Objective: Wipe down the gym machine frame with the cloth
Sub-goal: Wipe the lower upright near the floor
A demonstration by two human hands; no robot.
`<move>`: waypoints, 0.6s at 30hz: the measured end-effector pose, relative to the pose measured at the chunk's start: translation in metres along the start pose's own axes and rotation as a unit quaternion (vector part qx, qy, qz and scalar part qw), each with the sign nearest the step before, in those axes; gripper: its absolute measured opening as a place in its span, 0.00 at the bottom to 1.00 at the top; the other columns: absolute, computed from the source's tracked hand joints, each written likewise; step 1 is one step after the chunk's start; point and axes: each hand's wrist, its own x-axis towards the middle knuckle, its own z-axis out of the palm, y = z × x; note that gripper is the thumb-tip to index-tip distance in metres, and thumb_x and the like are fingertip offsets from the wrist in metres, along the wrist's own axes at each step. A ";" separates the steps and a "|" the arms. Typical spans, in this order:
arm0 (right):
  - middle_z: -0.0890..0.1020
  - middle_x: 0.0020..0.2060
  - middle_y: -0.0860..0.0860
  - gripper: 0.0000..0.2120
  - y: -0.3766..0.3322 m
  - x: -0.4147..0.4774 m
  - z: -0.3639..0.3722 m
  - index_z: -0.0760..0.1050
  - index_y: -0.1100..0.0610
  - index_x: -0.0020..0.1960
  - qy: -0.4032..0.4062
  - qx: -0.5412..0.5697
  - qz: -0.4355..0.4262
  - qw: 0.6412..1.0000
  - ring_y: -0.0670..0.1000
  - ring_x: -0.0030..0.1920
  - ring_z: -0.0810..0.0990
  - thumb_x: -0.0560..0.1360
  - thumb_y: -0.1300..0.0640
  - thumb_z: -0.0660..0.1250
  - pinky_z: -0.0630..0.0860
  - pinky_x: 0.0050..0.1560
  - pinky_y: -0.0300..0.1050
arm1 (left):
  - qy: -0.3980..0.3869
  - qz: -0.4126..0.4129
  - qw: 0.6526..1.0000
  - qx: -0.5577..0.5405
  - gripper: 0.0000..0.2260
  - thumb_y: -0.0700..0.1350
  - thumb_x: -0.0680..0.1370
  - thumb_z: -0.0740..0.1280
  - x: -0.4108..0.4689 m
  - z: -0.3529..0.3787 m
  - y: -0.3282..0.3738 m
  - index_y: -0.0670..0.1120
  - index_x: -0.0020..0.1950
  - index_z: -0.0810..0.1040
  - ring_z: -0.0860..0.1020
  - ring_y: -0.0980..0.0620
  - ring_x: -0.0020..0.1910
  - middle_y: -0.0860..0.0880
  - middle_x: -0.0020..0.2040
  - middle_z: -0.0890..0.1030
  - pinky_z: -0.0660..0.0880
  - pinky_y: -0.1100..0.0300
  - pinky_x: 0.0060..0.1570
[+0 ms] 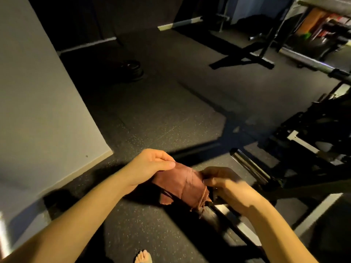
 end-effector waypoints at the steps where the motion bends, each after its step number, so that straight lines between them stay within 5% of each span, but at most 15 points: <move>1: 0.86 0.53 0.54 0.13 -0.010 0.005 0.004 0.82 0.56 0.59 0.017 -0.019 -0.013 1.000 0.54 0.53 0.85 0.77 0.62 0.68 0.81 0.53 0.52 | -0.012 0.007 1.000 -0.001 0.05 0.44 0.79 0.72 0.005 -0.014 0.010 0.47 0.53 0.86 0.85 0.56 0.49 0.49 0.47 0.87 0.75 0.69 0.48; 4: 0.85 0.52 0.48 0.10 -0.030 0.024 0.022 0.82 0.51 0.56 0.164 -0.188 -0.084 0.965 0.45 0.53 0.83 0.78 0.62 0.70 0.81 0.58 0.54 | -0.033 0.013 0.999 0.026 0.05 0.43 0.78 0.73 0.024 -0.039 0.036 0.46 0.52 0.87 0.84 0.57 0.46 0.48 0.47 0.87 0.74 0.74 0.42; 6: 0.83 0.52 0.43 0.09 -0.044 0.033 0.041 0.80 0.47 0.56 0.265 -0.167 -0.120 0.942 0.42 0.53 0.82 0.77 0.55 0.73 0.81 0.56 0.49 | -0.036 0.013 0.999 0.035 0.04 0.41 0.77 0.74 0.042 -0.048 0.050 0.44 0.50 0.87 0.83 0.57 0.41 0.45 0.46 0.87 0.76 0.71 0.39; 11: 0.86 0.49 0.43 0.14 -0.088 0.059 0.064 0.81 0.48 0.58 0.223 -0.070 -0.155 0.960 0.44 0.50 0.85 0.75 0.45 0.74 0.83 0.50 0.43 | -0.011 0.020 0.998 0.055 0.03 0.45 0.78 0.74 0.092 -0.058 0.079 0.48 0.49 0.87 0.83 0.59 0.44 0.52 0.44 0.87 0.76 0.68 0.37; 15: 0.87 0.44 0.46 0.06 -0.099 0.102 0.046 0.82 0.51 0.53 0.285 -0.035 -0.129 0.949 0.46 0.47 0.86 0.76 0.54 0.75 0.83 0.51 0.44 | -0.082 0.028 0.994 0.063 0.06 0.44 0.80 0.69 0.132 -0.068 0.092 0.49 0.52 0.87 0.83 0.54 0.51 0.52 0.47 0.87 0.75 0.60 0.48; 18: 0.87 0.44 0.50 0.04 -0.104 0.139 0.024 0.83 0.56 0.52 0.276 0.010 -0.123 0.953 0.51 0.47 0.86 0.77 0.62 0.73 0.82 0.54 0.49 | -0.120 0.039 0.988 0.090 0.11 0.40 0.78 0.72 0.167 -0.080 0.094 0.51 0.57 0.85 0.83 0.59 0.53 0.55 0.51 0.87 0.74 0.64 0.50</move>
